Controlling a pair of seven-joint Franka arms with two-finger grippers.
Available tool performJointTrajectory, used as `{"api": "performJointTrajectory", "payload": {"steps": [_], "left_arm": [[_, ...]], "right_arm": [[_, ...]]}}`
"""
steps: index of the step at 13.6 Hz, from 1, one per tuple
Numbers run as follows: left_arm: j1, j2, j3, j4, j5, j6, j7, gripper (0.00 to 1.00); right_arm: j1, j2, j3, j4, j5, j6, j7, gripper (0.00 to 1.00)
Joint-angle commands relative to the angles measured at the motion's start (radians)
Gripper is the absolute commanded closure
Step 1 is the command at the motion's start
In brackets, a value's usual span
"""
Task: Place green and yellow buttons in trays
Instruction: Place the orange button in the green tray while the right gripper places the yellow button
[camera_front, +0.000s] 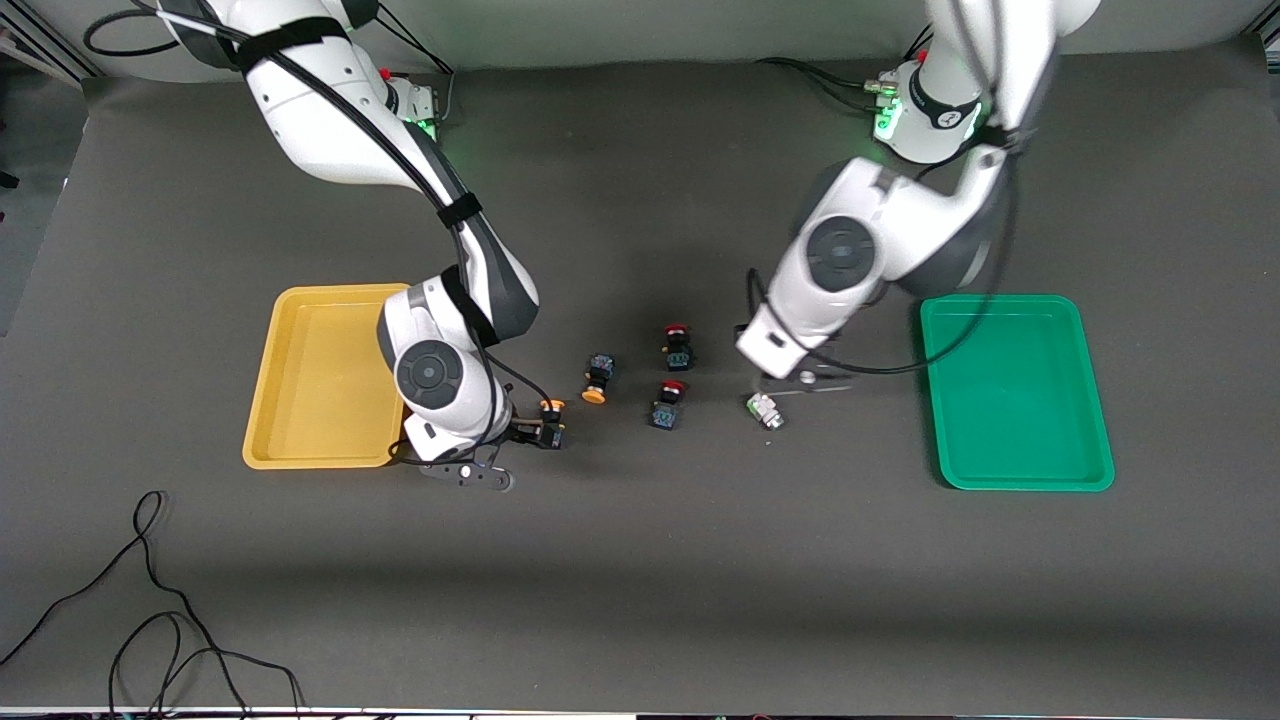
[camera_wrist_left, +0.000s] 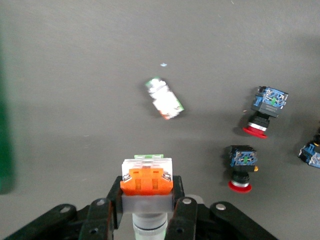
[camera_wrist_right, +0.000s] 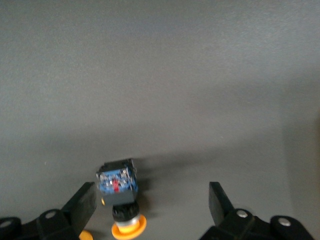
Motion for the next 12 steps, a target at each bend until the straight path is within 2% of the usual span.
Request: {"api": "performJointTrajectory", "payload": {"steps": [1,5,8,10,12], "left_arm": [[0.14,-0.081,-0.004,-0.007,-0.027,-0.117,0.145,0.82],[0.372,-0.105,0.0,-0.013,-0.002,-0.212,0.41,0.82],[0.464,-0.079,0.0,-0.029,0.076,-0.183,0.494,0.82],[0.495,-0.062,0.002,-0.082,0.093,-0.095,0.512,0.82],[0.505,-0.034,0.002,-0.18,0.099,0.068,0.518,0.81]], "right_arm": [[0.031,0.059,-0.01,0.034,0.025,0.054,0.045,0.0],[0.054,0.093,-0.006,0.033,0.025,0.103,0.051,0.02],[0.064,0.096,0.002,0.024,0.023,0.102,0.045,0.19],[0.064,0.094,0.0,0.017,0.023,0.094,0.051,1.0],[0.072,0.085,0.0,0.004,0.022,0.094,0.033,1.0]]}}
